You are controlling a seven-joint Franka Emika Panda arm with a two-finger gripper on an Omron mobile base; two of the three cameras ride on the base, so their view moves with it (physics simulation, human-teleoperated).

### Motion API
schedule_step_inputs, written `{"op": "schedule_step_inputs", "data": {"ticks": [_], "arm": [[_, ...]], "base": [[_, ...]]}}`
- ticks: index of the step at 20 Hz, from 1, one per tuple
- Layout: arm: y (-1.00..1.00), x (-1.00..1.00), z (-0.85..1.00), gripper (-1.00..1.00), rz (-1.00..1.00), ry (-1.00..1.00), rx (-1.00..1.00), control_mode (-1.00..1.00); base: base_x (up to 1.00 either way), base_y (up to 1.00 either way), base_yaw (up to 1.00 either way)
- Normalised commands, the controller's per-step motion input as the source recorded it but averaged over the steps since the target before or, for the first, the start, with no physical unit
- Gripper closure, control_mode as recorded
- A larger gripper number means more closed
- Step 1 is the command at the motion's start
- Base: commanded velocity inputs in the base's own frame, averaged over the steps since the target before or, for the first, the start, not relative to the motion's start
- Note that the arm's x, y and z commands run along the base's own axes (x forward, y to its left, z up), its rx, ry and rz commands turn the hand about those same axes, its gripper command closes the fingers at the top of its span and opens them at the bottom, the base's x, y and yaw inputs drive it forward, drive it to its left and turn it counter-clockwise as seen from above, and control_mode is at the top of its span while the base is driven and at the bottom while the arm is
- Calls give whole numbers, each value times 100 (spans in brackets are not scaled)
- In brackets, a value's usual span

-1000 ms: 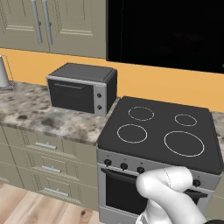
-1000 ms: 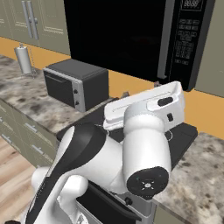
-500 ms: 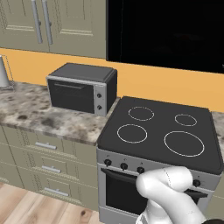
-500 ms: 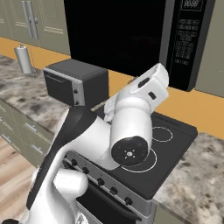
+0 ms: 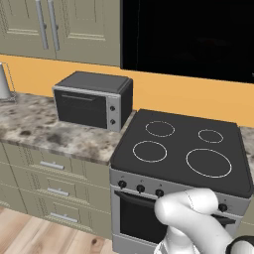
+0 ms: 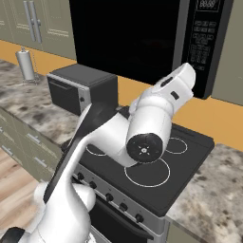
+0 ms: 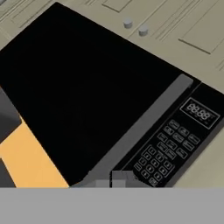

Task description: Place the bowl containing the squash and tomato in the microwave. Close the microwave door and press the start button to microwave the meal.

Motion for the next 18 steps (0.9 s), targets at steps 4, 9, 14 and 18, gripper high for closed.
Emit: {"op": "schedule_step_inputs", "data": {"ticks": [4,9,14,18], "arm": [[-32,10,19,100,-4,0,0,-100],[-30,4,9,100,0,0,0,-100],[-14,9,-2,100,0,3,0,-100],[0,25,-5,100,0,2,-4,-100]], "base": [[0,0,0],[0,0,0],[0,0,0],[0,0,0]]}}
